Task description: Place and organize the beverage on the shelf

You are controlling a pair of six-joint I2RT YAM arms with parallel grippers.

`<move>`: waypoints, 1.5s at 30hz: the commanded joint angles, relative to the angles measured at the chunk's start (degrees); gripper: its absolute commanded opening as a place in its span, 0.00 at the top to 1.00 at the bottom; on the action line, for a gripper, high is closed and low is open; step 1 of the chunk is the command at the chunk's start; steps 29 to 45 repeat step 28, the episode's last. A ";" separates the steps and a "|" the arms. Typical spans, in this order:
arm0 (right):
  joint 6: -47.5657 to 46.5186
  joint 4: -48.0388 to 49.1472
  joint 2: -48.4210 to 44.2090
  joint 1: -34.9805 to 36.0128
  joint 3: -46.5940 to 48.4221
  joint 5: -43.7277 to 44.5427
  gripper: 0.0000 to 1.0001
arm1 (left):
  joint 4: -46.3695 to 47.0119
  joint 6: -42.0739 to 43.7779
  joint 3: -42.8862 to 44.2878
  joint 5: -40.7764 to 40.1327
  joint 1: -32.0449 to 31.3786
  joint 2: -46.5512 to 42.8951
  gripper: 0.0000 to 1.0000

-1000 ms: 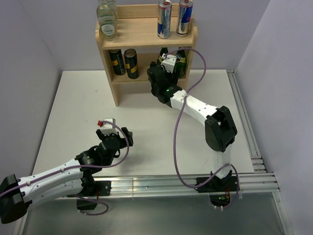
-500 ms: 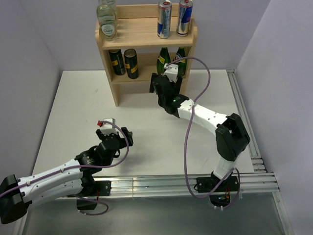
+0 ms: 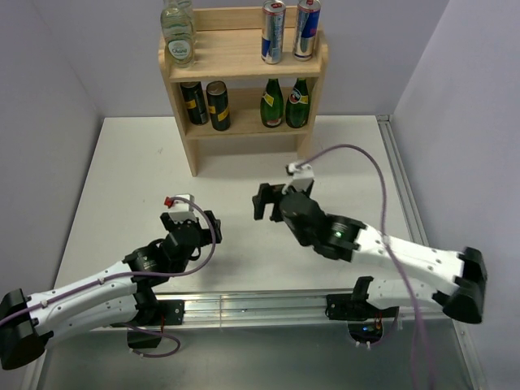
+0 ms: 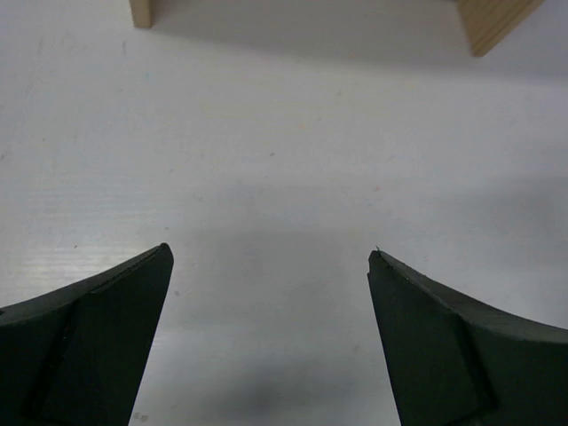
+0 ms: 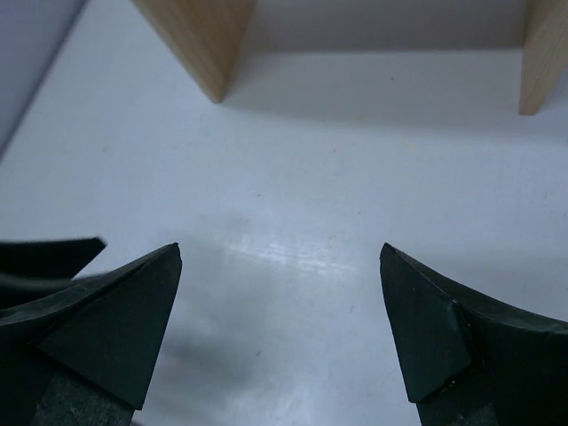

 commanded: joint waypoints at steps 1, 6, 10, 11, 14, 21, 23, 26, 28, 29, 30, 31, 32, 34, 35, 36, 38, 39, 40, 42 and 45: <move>3.41 -7.35 -10.50 4.15 -1.60 6.54 0.00 | -5.63 -0.68 9.78 0.19 -1.54 -2.69 0.01; -2.12 -9.65 -25.18 7.05 2.87 7.44 0.00 | -14.09 2.22 23.91 -2.89 -6.11 -7.53 0.01; -8.80 -10.08 -29.77 7.14 6.83 7.52 0.00 | -16.73 5.55 31.32 -3.50 -6.55 -10.69 0.01; -9.42 -10.43 -30.12 7.14 7.53 7.87 0.00 | -16.90 5.91 32.12 -4.03 -6.55 -11.22 0.01; -11.53 -10.27 -31.96 7.14 8.33 8.13 0.00 | -16.82 7.58 34.14 -6.40 -6.55 -13.94 0.01; -13.30 -8.94 -35.22 7.14 6.57 8.75 0.00 | -17.34 9.34 35.99 -8.43 -6.55 -14.75 0.01; -13.56 -9.03 -35.22 7.23 6.48 9.45 0.00 | -17.61 9.26 36.17 -8.52 -6.55 -13.78 0.01; -13.12 -9.99 -34.35 7.14 6.75 10.77 0.00 | -17.08 9.34 35.56 -8.43 -6.55 -13.34 0.01; -13.21 -10.87 -33.82 7.14 7.19 11.03 0.00 | -16.38 9.34 34.85 -8.34 -6.55 -13.42 0.01; -13.21 -10.87 -33.82 7.14 7.19 11.03 0.00 | -16.38 9.34 34.85 -8.34 -6.55 -13.42 0.01; -13.21 -10.87 -33.82 7.14 7.19 11.03 0.00 | -16.38 9.34 34.85 -8.34 -6.55 -13.42 0.01; -13.21 -10.87 -33.82 7.14 7.19 11.03 0.00 | -16.38 9.34 34.85 -8.34 -6.55 -13.42 0.01; -13.21 -10.87 -33.82 7.14 7.19 11.03 0.00 | -16.38 9.34 34.85 -8.34 -6.55 -13.42 0.01; -13.21 -10.87 -33.82 7.14 7.19 11.03 0.00 | -16.38 9.34 34.85 -8.34 -6.55 -13.42 0.01; -13.21 -10.87 -33.82 7.14 7.19 11.03 0.00 | -16.38 9.34 34.85 -8.34 -6.55 -13.42 0.01; -13.21 -10.87 -33.82 7.14 7.19 11.03 0.00 | -16.38 9.34 34.85 -8.34 -6.55 -13.42 0.01; -13.21 -10.87 -33.82 7.14 7.19 11.03 0.00 | -16.38 9.34 34.85 -8.34 -6.55 -13.42 0.01; -13.21 -10.87 -33.82 7.14 7.19 11.03 0.00 | -16.38 9.34 34.85 -8.34 -6.55 -13.42 0.01; -13.21 -10.87 -33.82 7.14 7.19 11.03 0.00 | -16.38 9.34 34.85 -8.34 -6.55 -13.42 0.01; -13.21 -10.87 -33.82 7.14 7.19 11.03 0.00 | -16.38 9.34 34.85 -8.34 -6.55 -13.42 0.01; -13.21 -10.87 -33.82 7.14 7.19 11.03 0.00 | -16.38 9.34 34.85 -8.34 -6.55 -13.42 0.01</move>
